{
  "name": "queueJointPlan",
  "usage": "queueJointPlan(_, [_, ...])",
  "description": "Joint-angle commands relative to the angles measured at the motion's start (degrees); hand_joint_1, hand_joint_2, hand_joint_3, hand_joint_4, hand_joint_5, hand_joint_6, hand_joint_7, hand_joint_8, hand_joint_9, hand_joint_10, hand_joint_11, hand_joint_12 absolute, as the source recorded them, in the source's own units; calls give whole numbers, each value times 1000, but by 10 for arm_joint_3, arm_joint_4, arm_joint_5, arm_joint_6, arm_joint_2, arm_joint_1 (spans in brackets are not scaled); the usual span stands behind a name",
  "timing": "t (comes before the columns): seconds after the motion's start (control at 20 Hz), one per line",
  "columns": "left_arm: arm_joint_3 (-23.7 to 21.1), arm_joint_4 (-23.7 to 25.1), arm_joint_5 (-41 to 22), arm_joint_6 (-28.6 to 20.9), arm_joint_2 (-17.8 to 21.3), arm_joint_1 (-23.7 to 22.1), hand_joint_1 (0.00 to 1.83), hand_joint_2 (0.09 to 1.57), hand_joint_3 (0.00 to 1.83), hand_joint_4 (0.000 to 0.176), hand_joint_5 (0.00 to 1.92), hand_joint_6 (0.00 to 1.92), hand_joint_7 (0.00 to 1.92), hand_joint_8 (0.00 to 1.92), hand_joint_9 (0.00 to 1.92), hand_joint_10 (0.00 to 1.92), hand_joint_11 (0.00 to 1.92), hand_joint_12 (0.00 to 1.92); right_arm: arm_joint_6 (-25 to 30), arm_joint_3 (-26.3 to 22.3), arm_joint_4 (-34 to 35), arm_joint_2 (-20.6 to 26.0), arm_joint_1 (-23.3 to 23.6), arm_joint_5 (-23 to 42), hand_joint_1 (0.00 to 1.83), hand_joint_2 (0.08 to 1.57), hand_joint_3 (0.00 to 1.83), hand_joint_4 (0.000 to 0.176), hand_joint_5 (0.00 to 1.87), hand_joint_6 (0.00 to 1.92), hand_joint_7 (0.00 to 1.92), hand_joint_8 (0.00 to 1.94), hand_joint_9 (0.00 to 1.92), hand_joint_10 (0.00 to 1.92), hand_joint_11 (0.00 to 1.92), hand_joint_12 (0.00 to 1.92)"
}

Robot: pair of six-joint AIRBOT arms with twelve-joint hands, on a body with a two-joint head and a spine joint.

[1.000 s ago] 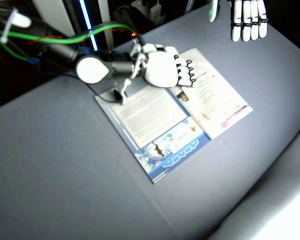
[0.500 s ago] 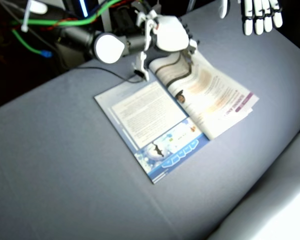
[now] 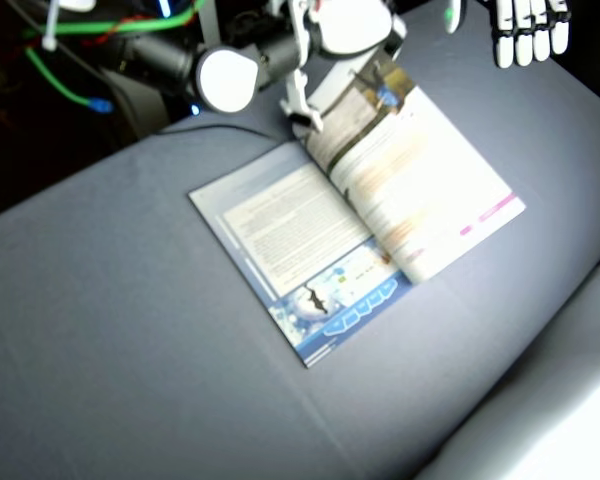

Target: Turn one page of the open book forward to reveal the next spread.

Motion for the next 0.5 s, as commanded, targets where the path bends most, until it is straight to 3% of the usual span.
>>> queueJointPlan(0.0, [4, -9, -71, -2, 2, -5, 0, 1484, 1, 1, 391, 2, 363, 4, 272, 5, 0, 441, 3, -6, 32, 4, 6, 69, 0, 1222, 0, 0, 883, 11, 813, 0, 657, 0, 218, 651])
queueJointPlan(0.05, [4, -9, -70, -2, 1, -5, 0, 1482, 0, 16, 399, 0, 387, 0, 291, 1, 0, 459, 3, -8, 34, 7, 6, 72, 0, 1242, 4, 0, 454, 1, 421, 4, 327, 3, 26, 383])
queueJointPlan(0.15, [3, -9, -68, -2, 1, -5, 0, 1473, 0, 22, 410, 2, 404, 3, 306, 3, 0, 510, 3, -10, 38, 11, 6, 73, 0, 1237, 0, 0, 241, 0, 123, 0, 70, 0, 0, 35])
queueJointPlan(0.25, [3, -9, -67, -2, -1, -6, 0, 1465, 0, 31, 400, 0, 392, 0, 296, 0, 0, 503, 3, -13, 46, 19, 6, 81, 0, 1221, 0, 0, 140, 0, 30, 0, 13, 0, 0, 6])
queueJointPlan(0.3, [3, -9, -66, -2, -1, -6, 0, 1469, 0, 23, 405, 1, 400, 1, 305, 2, 0, 526, 3, -15, 53, 27, 6, 85, 0, 1226, 0, 0, 95, 0, 5, 0, 2, 0, 0, 0])
queueJointPlan(0.35, [3, -9, -65, -2, -2, -7, 0, 1468, 0, 19, 411, 2, 413, 5, 317, 6, 0, 532, 3, -17, 61, 37, 6, 87, 102, 1215, 0, 0, 142, 6, 96, 11, 41, 6, 12, 5])
queueJointPlan(0.45, [2, -9, -63, -2, -3, -7, 0, 1465, 0, 29, 406, 0, 404, 1, 301, 3, 0, 493, 3, -21, 74, 53, 5, 89, 133, 1195, 0, 0, 198, 6, 168, 10, 115, 11, 78, 28])
